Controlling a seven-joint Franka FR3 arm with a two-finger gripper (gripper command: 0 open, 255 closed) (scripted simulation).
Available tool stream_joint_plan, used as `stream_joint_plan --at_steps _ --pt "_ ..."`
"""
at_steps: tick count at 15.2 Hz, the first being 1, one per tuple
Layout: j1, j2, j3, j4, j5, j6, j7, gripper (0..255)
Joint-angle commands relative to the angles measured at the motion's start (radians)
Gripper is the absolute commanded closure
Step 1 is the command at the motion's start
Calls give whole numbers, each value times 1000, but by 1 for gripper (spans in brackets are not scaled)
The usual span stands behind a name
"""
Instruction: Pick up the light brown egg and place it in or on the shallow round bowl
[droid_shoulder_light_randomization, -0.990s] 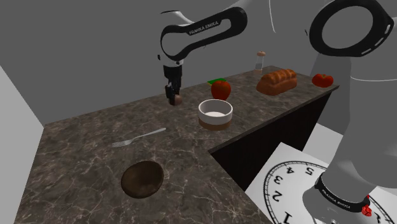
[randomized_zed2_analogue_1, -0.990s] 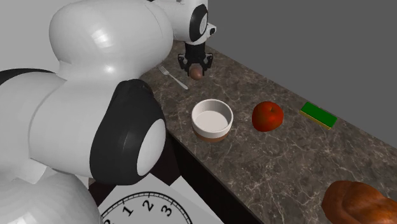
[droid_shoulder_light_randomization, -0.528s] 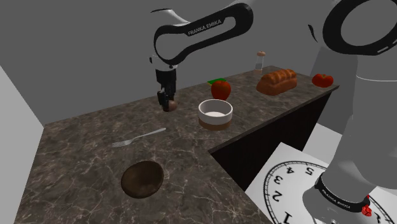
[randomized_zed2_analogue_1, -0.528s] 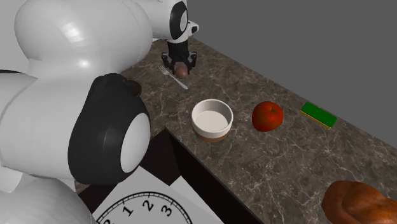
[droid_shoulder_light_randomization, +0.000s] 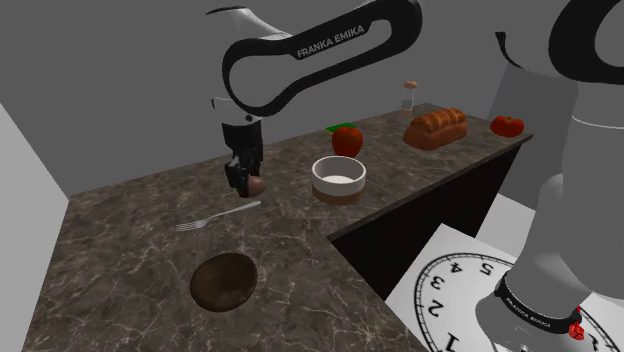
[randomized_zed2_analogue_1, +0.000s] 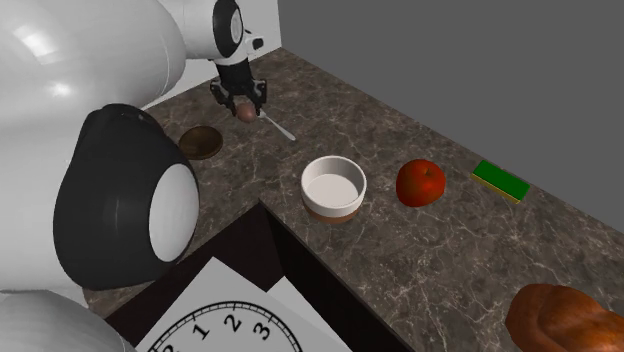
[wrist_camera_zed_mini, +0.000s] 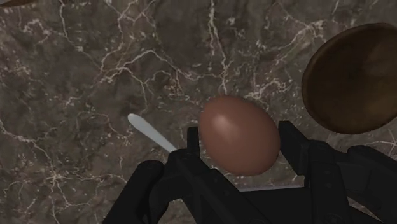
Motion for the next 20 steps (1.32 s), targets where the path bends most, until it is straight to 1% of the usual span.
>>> stream_joint_plan --at_steps 1,6,10,11,20 --pt "27 7 14 5 -7 1 45 255" --pt "99 18 51 23 -25 -10 158 255" --pt "160 44 79 60 -44 -27 248 255" --pt "190 62 91 85 -54 -37 291 255" --pt "190 88 86 0 -66 73 301 255"
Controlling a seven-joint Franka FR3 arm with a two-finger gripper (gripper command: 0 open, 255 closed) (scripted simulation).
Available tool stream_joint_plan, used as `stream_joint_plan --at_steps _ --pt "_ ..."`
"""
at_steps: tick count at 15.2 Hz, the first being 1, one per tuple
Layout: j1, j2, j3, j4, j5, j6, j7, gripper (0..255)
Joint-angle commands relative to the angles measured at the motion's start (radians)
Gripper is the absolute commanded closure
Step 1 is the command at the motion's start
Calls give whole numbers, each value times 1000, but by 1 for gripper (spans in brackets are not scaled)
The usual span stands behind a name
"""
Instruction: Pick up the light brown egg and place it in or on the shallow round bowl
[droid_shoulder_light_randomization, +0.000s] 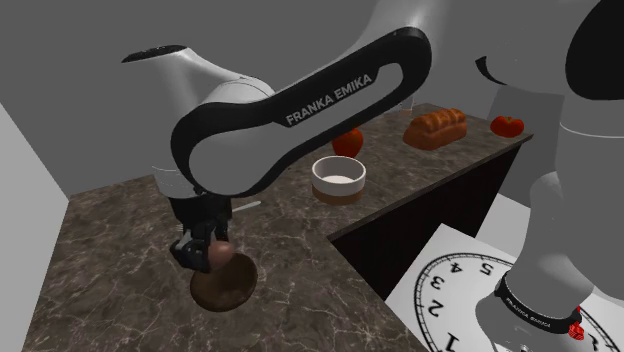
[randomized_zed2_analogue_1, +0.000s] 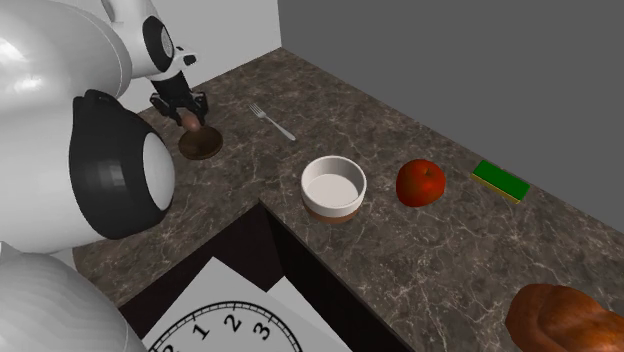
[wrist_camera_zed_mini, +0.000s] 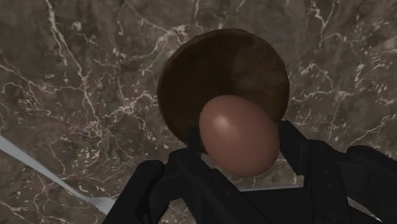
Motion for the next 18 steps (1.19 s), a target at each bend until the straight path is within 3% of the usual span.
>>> stream_joint_plan --at_steps 1,6,14,15,18 --pt "-1 6 -2 -19 -3 26 1 255" --pt "0 29 -6 -56 -13 84 8 255" --pt "0 29 -6 -56 -13 84 8 255" --pt "0 29 -6 -56 -13 84 8 0" --pt "0 29 -6 -56 -13 84 8 0"
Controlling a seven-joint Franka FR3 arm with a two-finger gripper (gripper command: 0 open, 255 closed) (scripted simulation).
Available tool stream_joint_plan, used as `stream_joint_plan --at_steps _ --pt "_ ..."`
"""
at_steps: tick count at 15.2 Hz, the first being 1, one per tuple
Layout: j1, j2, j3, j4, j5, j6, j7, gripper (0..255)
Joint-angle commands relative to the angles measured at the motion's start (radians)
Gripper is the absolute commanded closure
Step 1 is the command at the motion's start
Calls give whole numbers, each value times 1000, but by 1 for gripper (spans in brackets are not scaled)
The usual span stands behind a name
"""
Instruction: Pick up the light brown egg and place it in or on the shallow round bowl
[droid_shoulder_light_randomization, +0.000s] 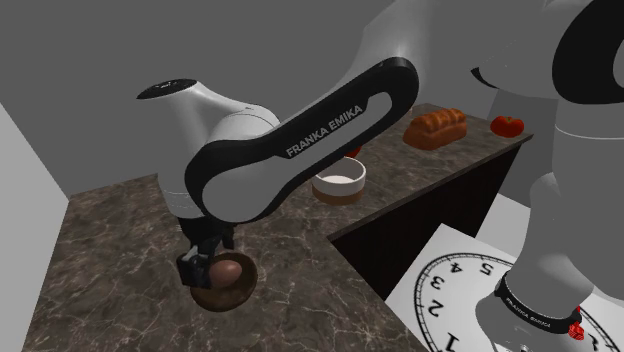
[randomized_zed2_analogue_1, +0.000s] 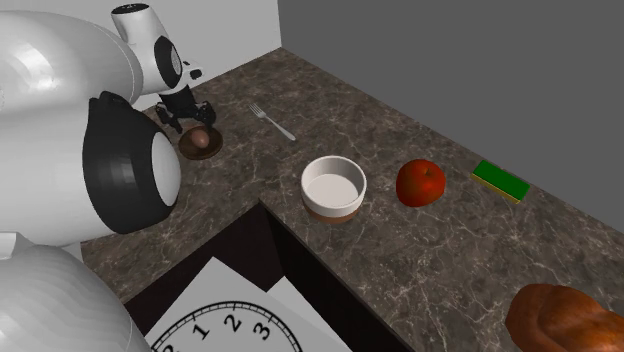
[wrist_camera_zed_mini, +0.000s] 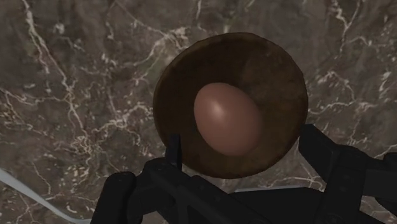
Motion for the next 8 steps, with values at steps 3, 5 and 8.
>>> stream_joint_plan --at_steps 3,5,8 --pt "-1 -14 2 15 6 -28 -4 0" --pt "-2 -38 7 49 16 -85 -10 0" --pt "-3 -46 8 64 19 -108 -12 0"
